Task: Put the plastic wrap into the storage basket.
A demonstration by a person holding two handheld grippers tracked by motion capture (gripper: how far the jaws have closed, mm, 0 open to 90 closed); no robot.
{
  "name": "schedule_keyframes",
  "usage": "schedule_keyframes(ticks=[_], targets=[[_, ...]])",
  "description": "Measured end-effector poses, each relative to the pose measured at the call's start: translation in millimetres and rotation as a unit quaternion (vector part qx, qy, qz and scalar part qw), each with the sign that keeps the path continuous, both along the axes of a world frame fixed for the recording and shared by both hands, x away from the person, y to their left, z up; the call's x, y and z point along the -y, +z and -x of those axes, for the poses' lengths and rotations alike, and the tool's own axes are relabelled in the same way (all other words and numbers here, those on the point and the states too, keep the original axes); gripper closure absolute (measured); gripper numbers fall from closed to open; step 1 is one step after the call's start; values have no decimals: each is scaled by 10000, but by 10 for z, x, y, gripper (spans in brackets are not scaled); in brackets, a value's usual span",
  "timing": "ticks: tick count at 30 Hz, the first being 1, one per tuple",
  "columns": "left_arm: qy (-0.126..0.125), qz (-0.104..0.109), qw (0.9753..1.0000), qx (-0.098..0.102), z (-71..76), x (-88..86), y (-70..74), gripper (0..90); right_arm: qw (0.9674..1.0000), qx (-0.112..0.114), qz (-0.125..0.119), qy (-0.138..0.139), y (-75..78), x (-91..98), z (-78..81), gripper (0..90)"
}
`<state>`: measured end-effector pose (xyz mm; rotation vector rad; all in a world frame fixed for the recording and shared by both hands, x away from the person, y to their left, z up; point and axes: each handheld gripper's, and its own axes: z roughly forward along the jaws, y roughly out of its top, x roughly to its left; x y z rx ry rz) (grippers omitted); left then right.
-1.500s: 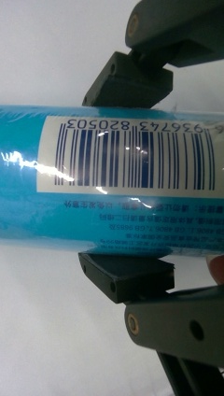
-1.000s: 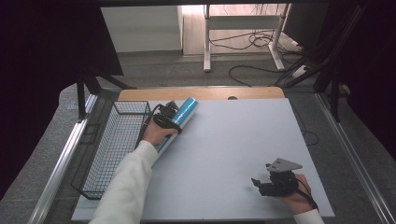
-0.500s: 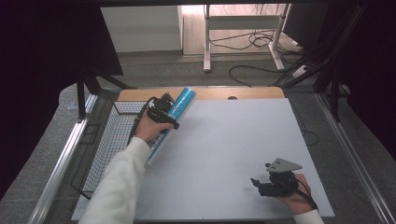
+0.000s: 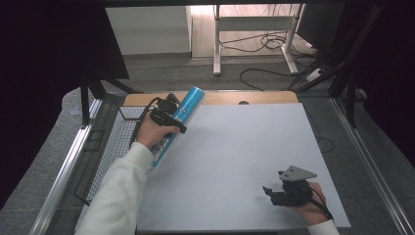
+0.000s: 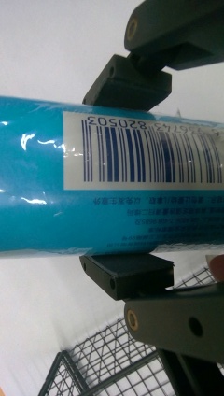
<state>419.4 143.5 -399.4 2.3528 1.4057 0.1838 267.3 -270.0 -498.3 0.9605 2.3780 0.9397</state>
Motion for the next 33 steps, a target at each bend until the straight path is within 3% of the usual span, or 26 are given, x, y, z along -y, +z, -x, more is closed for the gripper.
schedule_keyframes(ticks=[8, 20, 33], targets=[[52, -89, 9998, 142, 84, -82, 154, 317, 10000, -10, -12, -10, -1, 6, -5, 220], [240, -26, 9993, 288, 231, -372, 388, 317, 10000, 18, 29, -19, 10, -14, 8, 220], [405, -152, 9988, 237, 349, -650, 481, 317, 10000, 35, 36, -22, 15, -29, 17, 219]])
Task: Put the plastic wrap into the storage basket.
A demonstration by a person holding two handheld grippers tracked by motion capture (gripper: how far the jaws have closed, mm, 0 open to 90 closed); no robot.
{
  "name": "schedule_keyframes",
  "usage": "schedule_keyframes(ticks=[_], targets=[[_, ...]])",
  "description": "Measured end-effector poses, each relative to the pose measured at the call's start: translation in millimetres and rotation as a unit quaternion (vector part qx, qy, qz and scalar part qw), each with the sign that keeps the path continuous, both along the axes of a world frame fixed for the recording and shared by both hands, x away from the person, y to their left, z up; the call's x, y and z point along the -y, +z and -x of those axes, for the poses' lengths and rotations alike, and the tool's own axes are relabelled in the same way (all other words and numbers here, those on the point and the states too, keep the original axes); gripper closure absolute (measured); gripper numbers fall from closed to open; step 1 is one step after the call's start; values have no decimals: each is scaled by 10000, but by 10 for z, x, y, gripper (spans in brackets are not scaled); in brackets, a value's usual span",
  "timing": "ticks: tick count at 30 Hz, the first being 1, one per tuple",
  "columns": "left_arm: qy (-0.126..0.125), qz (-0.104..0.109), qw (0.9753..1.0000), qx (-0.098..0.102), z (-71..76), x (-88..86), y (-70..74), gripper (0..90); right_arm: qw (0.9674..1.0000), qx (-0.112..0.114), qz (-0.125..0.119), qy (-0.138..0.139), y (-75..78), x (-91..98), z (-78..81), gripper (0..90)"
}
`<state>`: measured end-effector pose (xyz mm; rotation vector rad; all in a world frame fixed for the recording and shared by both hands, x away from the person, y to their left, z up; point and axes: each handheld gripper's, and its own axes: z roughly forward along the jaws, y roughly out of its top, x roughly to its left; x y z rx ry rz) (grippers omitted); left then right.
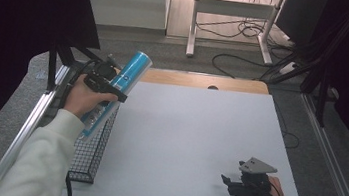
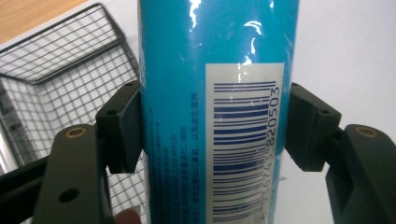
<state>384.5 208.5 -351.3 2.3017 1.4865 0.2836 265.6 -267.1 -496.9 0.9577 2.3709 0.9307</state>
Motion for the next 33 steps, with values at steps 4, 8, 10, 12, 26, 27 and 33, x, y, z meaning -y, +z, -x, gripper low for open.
schedule_keyframes(ticks=[4, 8, 10, 12, 26, 27, 33], targets=[[142, -49, 9999, -57, 10, -120, -42, 317, 10000, 15, 43, 7, 2, -6, 6, 220], [242, -65, 9994, -223, 11, -246, -138, 317, 10000, 18, 58, 15, -2, -6, 2, 221], [291, -122, 9991, -287, 14, -293, -200, 317, 10000, 8, 57, 13, -4, -8, 0, 220], [359, -119, 9987, -332, 18, -350, -258, 317, 10000, 6, 43, 10, -1, -10, 2, 220], [832, -196, 9940, -677, 51, -697, -585, 317, 10000, 3, 50, 2, 4, -19, 5, 220], [855, -209, 9937, -695, 52, -711, -605, 317, 10000, 1, 48, 0, 3, -18, 5, 220], [931, -234, 9924, -773, 76, -795, -744, 317, 10000, 27, 48, -58, 4, -11, -6, 220]])
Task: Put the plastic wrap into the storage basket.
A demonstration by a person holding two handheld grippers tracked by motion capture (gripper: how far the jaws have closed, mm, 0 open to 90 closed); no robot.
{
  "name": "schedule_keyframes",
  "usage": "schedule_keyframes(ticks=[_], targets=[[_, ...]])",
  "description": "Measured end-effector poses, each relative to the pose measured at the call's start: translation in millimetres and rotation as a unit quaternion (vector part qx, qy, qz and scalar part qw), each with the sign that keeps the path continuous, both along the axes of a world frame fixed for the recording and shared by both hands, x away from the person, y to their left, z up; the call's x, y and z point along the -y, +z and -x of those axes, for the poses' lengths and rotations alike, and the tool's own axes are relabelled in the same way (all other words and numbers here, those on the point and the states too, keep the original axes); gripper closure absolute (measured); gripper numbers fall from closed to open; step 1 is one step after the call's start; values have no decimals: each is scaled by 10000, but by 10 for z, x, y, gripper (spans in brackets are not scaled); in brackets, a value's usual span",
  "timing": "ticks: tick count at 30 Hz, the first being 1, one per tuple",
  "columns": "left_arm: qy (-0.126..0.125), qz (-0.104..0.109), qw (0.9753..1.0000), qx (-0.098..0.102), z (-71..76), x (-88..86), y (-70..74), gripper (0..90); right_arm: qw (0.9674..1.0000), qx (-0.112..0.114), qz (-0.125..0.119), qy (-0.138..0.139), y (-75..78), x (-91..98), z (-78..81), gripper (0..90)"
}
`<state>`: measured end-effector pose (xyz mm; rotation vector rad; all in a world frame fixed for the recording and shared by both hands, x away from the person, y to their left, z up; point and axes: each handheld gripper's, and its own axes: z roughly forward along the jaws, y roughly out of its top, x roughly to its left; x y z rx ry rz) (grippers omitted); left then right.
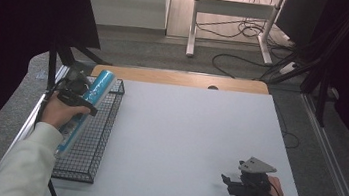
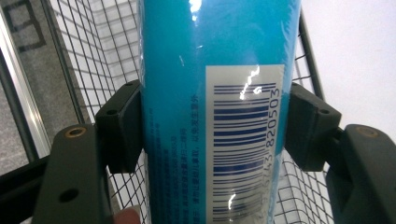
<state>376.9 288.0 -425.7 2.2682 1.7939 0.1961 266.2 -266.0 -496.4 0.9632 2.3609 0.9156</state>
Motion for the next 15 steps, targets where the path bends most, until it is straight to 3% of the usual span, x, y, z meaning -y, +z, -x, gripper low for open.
schedule_keyframes(ticks=[11, 15], targets=[[64, -41, 9998, -164, 10, -8, -133, 316, 10000, 8, -88, 4, 27, -3, 13, 220], [96, -147, 9996, -209, 4, 11, -204, 316, 10000, -3, -64, 7, 22, -4, 9, 220]])
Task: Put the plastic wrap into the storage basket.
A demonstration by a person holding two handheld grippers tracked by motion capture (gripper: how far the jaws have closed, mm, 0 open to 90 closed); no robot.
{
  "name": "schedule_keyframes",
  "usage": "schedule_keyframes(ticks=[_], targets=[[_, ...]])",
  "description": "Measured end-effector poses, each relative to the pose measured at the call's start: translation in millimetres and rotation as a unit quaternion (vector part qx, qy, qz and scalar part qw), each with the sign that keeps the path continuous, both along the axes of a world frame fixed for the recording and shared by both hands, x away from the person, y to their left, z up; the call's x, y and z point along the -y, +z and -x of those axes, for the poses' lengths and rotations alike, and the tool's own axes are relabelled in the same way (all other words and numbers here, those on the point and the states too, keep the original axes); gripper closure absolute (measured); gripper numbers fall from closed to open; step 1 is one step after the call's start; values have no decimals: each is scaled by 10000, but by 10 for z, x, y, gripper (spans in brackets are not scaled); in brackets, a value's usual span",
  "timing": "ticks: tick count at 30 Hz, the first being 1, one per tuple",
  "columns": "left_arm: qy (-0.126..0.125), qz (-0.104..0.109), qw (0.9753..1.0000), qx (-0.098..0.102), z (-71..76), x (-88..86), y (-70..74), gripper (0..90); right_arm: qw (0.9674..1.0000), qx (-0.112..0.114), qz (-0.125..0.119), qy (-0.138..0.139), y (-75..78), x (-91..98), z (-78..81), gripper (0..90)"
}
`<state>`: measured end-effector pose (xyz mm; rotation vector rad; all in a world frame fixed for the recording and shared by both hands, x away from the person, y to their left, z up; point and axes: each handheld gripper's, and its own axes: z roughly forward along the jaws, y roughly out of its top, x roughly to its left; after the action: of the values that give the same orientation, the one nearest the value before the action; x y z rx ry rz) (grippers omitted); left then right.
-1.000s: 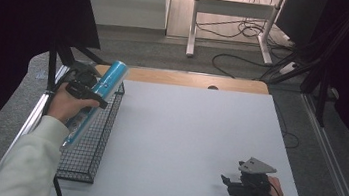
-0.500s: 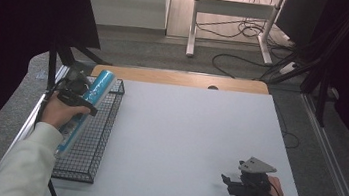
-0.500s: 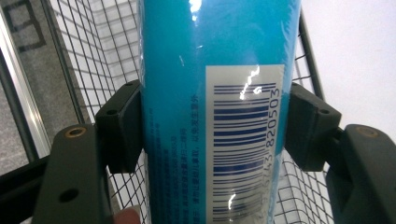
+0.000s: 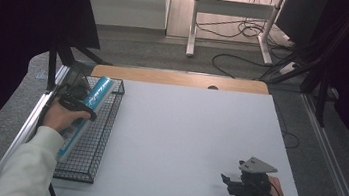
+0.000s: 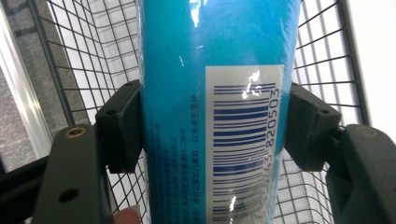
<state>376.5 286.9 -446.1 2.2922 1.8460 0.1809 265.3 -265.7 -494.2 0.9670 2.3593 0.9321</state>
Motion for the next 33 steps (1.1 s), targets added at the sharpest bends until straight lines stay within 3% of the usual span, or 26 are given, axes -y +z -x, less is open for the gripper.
schedule_keyframes(ticks=[5, 12, 16, 18, 21, 22, 23, 24, 25, 27, 28, 33], targets=[[10, -18, 10000, -72, -17, 19, -96, 316, 10000, 4, 12, -13, -1, -2, 0, 220], [90, -110, 9996, -262, -63, 60, -336, 315, 10000, -8, 54, -4, -11, -5, 0, 220], [75, -253, 9991, -328, -81, 101, -429, 314, 10000, -25, 42, -7, -10, -4, 2, 220], [-79, -416, 9980, -472, -90, 138, -496, 314, 10000, -43, 10, 4, -8, -5, 3, 219], [27, -475, 9988, -127, -72, 184, -449, 290, 10000, -48, -7, 11, -8, -8, 4, 219], [99, -427, 9990, 121, -57, 177, -337, 282, 10000, -46, 3, 16, -9, -8, 3, 219], [135, -397, 9988, 234, -49, 171, -282, 265, 10000, -44, 7, 21, -9, -9, 4, 219], [135, -397, 9988, 234, -49, 171, -282, 241, 10000, -44, 7, 21, -9, -9, 4, 219], [152, -370, 9985, 376, -29, 175, -188, 224, 10000, -27, 9, 30, -6, -9, 9, 219], [144, -360, 9982, 456, -14, 182, -148, 203, 10000, -16, 4, 24, -5, -10, 13, 220], [126, -292, 9977, 595, 19, 188, -83, 196, 10000, -16, 4, 19, -4, -9, 14, 220], [-103, -181, 9962, 844, 127, 219, 35, 180, 10000, -23, 2, 4, 1, -5, 22, 220]])
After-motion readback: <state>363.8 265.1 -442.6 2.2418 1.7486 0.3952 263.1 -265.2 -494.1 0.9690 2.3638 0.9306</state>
